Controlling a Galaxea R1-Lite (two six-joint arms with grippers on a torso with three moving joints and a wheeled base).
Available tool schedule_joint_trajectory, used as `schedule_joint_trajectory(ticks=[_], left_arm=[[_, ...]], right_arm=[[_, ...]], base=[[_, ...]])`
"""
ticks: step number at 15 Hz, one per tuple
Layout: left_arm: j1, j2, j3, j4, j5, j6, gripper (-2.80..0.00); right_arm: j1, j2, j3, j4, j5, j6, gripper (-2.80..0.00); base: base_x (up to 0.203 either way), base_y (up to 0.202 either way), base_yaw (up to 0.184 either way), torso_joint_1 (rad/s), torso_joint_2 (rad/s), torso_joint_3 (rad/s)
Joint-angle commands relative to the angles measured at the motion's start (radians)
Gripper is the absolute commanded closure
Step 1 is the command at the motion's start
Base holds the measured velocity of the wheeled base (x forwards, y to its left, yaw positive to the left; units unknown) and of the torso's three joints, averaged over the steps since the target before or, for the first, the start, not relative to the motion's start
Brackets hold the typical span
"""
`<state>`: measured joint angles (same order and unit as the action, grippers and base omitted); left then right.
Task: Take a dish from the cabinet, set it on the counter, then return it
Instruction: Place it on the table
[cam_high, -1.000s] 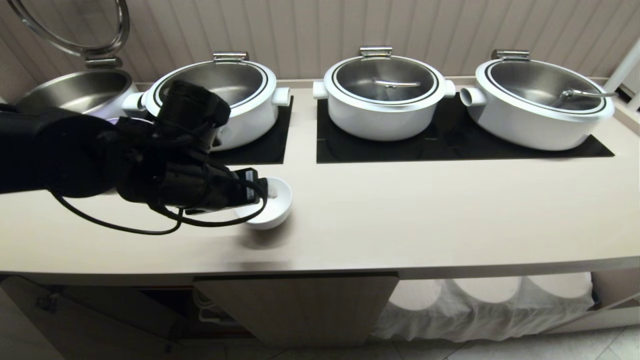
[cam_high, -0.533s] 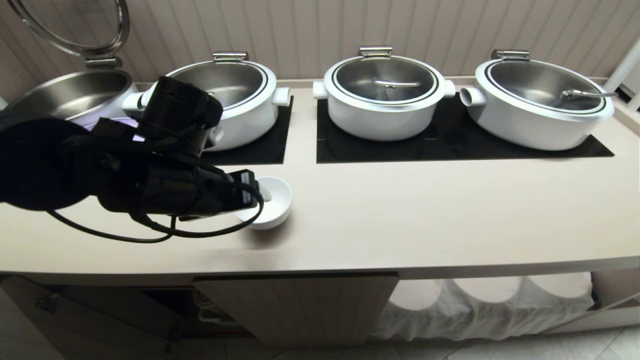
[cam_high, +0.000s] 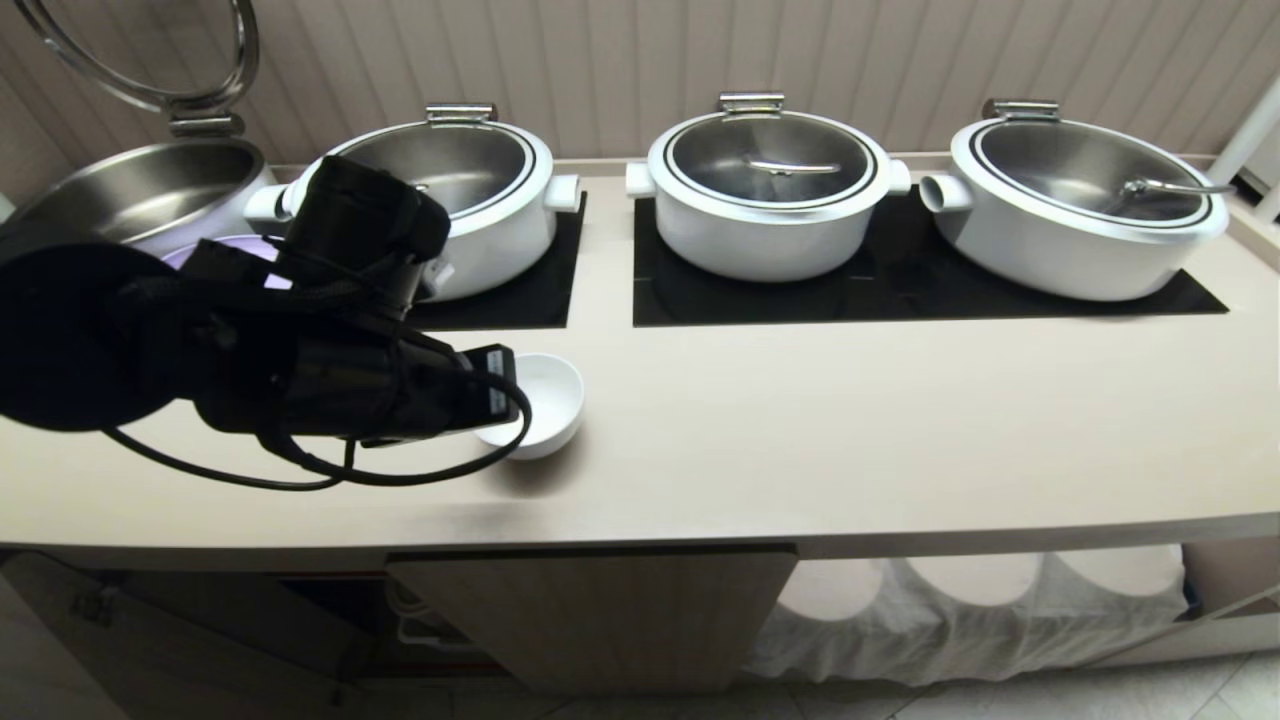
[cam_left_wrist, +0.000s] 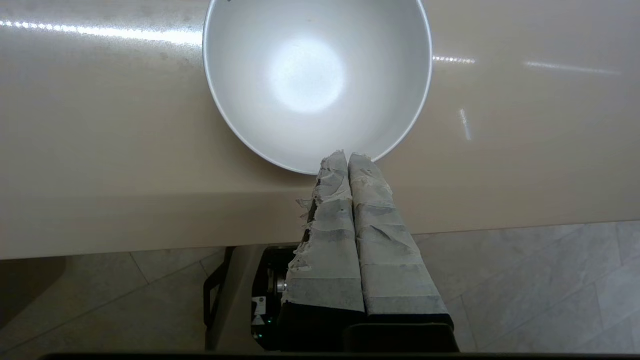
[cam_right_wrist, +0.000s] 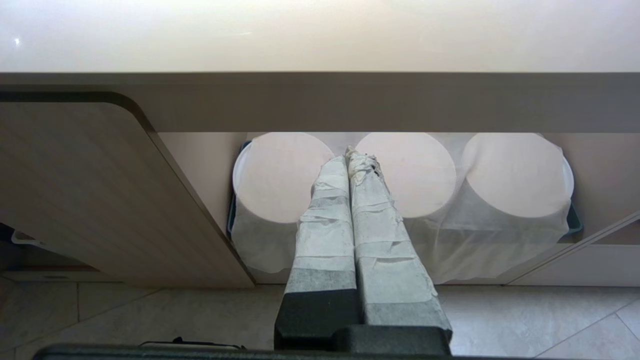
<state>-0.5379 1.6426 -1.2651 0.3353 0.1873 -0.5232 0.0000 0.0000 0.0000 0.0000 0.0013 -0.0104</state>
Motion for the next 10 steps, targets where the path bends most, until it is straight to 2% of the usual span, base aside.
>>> schedule_joint_trajectory(ticks=[1, 5, 10], left_arm=[[-0.001, -0.007, 0.004, 0.002, 0.001, -0.003, 0.00], [0.019, -0.013, 0.032, 0.002, 0.063, -0.003, 0.00], [0.056, -0.037, 0.053, 0.002, 0.072, -0.003, 0.00]], right_arm=[[0.000, 0.000, 0.000, 0.000, 0.000, -0.002, 0.00], [0.000, 0.000, 0.000, 0.000, 0.000, 0.000, 0.00], [0.000, 0.000, 0.000, 0.000, 0.000, 0.000, 0.00]], base=[[0.000, 0.000, 0.000, 0.000, 0.00, 0.000], [0.000, 0.000, 0.000, 0.000, 0.00, 0.000], [0.000, 0.000, 0.000, 0.000, 0.00, 0.000]])
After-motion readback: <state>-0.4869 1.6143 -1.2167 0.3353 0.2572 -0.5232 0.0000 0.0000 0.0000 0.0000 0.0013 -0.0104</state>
